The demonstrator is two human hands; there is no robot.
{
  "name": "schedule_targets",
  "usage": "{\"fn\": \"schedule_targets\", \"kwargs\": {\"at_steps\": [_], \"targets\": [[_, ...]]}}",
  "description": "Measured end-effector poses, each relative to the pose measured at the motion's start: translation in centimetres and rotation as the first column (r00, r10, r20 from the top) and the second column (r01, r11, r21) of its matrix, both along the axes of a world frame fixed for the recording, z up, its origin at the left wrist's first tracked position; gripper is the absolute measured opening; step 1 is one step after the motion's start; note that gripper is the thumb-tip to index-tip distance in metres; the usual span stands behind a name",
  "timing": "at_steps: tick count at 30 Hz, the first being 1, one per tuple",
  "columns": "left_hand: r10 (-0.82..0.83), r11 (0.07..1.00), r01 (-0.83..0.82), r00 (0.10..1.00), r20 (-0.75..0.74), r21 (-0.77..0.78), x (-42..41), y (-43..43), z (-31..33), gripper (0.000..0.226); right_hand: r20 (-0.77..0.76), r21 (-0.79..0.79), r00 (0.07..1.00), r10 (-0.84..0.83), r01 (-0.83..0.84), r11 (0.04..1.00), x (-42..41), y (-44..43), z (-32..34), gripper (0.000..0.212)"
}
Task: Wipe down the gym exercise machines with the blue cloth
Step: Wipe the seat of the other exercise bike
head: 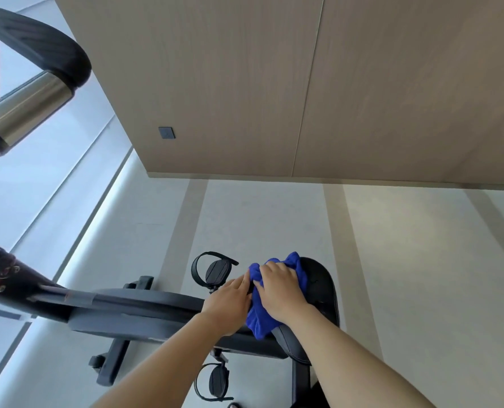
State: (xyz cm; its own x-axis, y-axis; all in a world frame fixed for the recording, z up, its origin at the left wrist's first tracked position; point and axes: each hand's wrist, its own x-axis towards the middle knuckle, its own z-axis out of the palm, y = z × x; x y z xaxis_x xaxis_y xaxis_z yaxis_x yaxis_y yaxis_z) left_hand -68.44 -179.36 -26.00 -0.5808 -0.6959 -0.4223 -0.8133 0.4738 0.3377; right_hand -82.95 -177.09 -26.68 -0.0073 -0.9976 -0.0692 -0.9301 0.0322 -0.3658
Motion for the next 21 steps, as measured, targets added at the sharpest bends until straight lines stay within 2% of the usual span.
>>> {"fn": "schedule_targets", "kwargs": {"at_steps": [4,8,10,13,17,19,21], "targets": [[0.095,0.995,-0.093,0.986,-0.139,0.018,0.0,0.8,0.7,0.056,0.023,-0.023,1.000,0.011,-0.010,1.000,-0.1,0.6,0.2,0.025],[0.161,0.987,-0.153,0.947,-0.277,0.051,-0.1,1.6,1.3,0.064,0.255,0.006,0.967,0.006,-0.008,1.000,-1.7,1.2,1.3,0.031],[0.155,0.987,-0.162,0.937,-0.312,0.003,-0.8,1.8,1.6,0.064,0.246,-0.011,0.968,0.040,-0.038,0.999,-3.7,1.2,2.3,0.036],[0.120,0.989,-0.140,0.940,-0.319,-0.043,-3.2,2.0,2.1,0.063,0.200,-0.027,0.978,0.056,-0.051,0.998,-8.0,1.0,3.3,0.041],[0.154,0.987,-0.157,0.919,-0.363,0.023,-8.3,2.2,2.7,0.076,0.240,0.178,0.970,0.043,-0.088,0.980,-11.8,1.2,3.0,0.053],[0.173,0.984,-0.150,0.935,-0.311,0.097,-10.2,2.0,3.0,0.085,0.296,0.250,0.955,0.015,-0.092,0.964,-12.4,1.5,2.3,0.058],[0.146,0.984,-0.119,0.964,-0.224,0.132,-11.2,1.1,3.4,0.089,0.380,0.276,0.925,-0.024,-0.089,0.957,-12.9,1.5,1.8,0.054]]}}
